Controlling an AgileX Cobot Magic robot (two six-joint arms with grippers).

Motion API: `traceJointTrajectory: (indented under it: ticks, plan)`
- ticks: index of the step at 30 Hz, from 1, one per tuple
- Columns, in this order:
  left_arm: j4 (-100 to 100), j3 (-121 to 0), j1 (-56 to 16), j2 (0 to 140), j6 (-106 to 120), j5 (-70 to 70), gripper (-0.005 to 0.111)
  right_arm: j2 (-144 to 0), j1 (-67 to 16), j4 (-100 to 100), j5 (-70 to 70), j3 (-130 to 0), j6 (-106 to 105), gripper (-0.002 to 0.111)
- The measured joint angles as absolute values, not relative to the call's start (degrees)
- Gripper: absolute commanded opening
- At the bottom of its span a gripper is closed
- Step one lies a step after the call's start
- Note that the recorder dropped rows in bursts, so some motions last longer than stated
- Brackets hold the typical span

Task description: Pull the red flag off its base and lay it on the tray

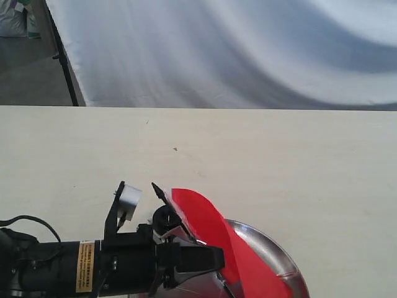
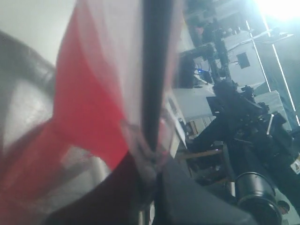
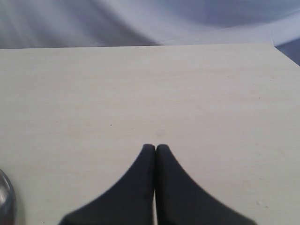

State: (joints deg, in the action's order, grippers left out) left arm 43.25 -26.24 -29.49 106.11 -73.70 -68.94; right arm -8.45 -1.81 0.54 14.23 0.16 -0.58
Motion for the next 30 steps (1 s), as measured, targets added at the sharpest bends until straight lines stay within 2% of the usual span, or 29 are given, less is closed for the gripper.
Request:
traceJointTrajectory:
  ticks: [15,17,18,19,22,23,24,30]
  plan:
    - [41.9,-26.0,-29.5,110.2,-71.5,-69.4,0.000,-8.5,-1.8,0.5,14.2,0.2,-0.6,0.000]
    - [41.9,-26.0,-29.5,110.2,-71.5,-69.4,0.004,-8.5,-1.8,0.5,14.2,0.2,-0.6,0.000]
    - [41.9,-26.0,-29.5,110.2,-71.5,-69.4,0.016,-8.5,-1.8,0.5,14.2,0.2,-0.6,0.000]
    - [41.9,-26.0,-29.5,110.2,-71.5,-69.4,0.022,-8.5,-1.8,0.5,14.2,0.2,-0.6,0.000]
    - [41.9,-26.0,-29.5,110.2,-71.5,-69.4,0.074,-8.5,-1.8,0.5,14.2,0.2,-0.6,0.000]
    - [41.9,-26.0,-29.5,110.2,-71.5,-69.4,0.083,-8.5,-1.8,0.5,14.2,0.2,-0.6,0.000]
    - [41.9,-26.0,-29.5,110.2,-72.0,-69.4,0.087,-8.5,-1.8,0.5,14.2,0.2,-0.6,0.000]
    - [41.9,-26.0,-29.5,110.2,-74.1,-68.0,0.086,-8.5,-1.8,0.5,14.2,0.2,-0.6,0.000]
